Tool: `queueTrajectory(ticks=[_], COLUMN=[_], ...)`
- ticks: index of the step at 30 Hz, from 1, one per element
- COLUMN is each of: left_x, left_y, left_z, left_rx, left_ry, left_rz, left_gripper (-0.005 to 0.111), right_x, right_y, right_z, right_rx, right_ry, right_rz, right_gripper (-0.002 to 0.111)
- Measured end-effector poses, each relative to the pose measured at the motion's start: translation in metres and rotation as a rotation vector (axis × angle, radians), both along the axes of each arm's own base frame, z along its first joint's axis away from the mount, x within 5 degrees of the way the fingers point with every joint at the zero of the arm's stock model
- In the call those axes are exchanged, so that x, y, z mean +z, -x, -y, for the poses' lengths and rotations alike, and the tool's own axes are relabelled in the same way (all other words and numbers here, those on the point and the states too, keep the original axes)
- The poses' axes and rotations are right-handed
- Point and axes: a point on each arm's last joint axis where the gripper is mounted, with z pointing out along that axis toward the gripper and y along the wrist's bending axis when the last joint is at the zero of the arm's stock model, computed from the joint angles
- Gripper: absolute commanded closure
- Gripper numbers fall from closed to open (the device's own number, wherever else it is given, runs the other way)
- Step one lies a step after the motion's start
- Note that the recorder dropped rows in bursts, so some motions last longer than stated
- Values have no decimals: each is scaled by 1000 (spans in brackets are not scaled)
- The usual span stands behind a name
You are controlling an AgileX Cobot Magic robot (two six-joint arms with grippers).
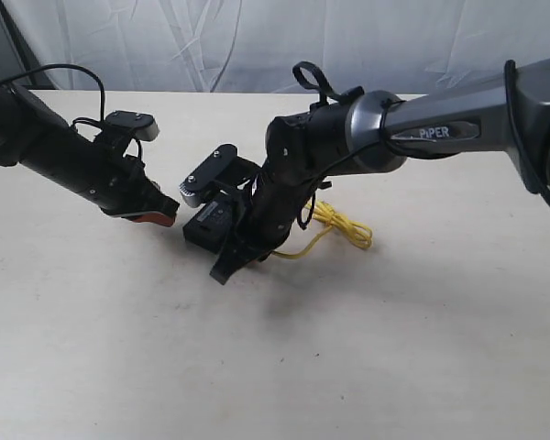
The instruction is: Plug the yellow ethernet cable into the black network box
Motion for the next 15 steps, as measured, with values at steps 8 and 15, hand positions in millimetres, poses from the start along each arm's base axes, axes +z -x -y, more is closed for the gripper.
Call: queueTrajectory(ticks=[8,15], left_x=[0,0], left_y=[0,0], left_z=[0,0], left_rx=[2,3], left_ry=[1,3], left_rz=[0,0], left_gripper=[107,107], right_x=[22,31], right_y=[1,11], right_z=[1,12], right_rx=[3,-34], right_ry=[-28,-85], right_rz=[33,111], right_gripper=[108,108])
